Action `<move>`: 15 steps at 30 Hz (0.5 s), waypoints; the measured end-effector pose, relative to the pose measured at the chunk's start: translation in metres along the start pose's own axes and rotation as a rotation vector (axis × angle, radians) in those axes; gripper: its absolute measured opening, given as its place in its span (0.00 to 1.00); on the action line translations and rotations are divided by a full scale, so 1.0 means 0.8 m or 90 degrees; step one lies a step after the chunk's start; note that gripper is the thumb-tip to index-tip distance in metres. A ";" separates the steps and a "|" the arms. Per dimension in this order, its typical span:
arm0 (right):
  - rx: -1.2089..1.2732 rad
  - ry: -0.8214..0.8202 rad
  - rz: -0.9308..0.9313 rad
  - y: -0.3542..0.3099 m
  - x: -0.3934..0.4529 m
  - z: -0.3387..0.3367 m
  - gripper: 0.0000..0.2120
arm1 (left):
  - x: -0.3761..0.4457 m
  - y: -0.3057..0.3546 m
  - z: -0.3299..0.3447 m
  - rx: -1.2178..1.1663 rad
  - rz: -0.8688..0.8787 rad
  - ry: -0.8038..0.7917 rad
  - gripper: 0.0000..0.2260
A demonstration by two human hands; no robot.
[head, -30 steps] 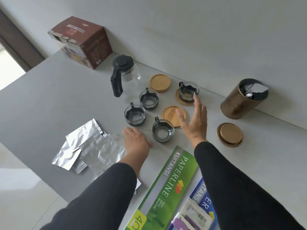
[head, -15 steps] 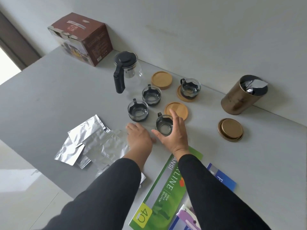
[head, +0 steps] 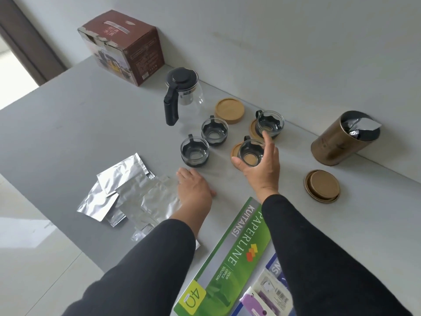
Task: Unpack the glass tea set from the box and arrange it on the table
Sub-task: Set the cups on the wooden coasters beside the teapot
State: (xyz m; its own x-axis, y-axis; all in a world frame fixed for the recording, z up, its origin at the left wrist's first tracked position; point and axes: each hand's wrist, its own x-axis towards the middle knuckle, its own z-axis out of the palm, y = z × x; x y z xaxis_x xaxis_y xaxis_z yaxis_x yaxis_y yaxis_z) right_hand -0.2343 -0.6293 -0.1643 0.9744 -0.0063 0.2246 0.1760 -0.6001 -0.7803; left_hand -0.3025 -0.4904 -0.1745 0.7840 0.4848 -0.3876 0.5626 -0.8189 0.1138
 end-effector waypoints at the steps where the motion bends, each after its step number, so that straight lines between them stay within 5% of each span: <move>1: 0.005 -0.009 0.009 0.001 0.005 0.000 0.46 | -0.001 0.000 -0.001 -0.005 -0.002 -0.002 0.40; 15: -0.001 -0.109 0.063 0.015 0.019 0.006 0.49 | -0.002 0.000 -0.005 -0.018 0.002 0.001 0.36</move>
State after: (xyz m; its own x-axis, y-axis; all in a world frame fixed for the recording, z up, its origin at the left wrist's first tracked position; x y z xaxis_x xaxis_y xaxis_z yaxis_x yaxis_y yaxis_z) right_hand -0.2163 -0.6323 -0.1729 0.9965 0.0706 0.0442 0.0780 -0.6047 -0.7926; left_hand -0.3027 -0.4905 -0.1705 0.7859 0.4835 -0.3854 0.5678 -0.8111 0.1403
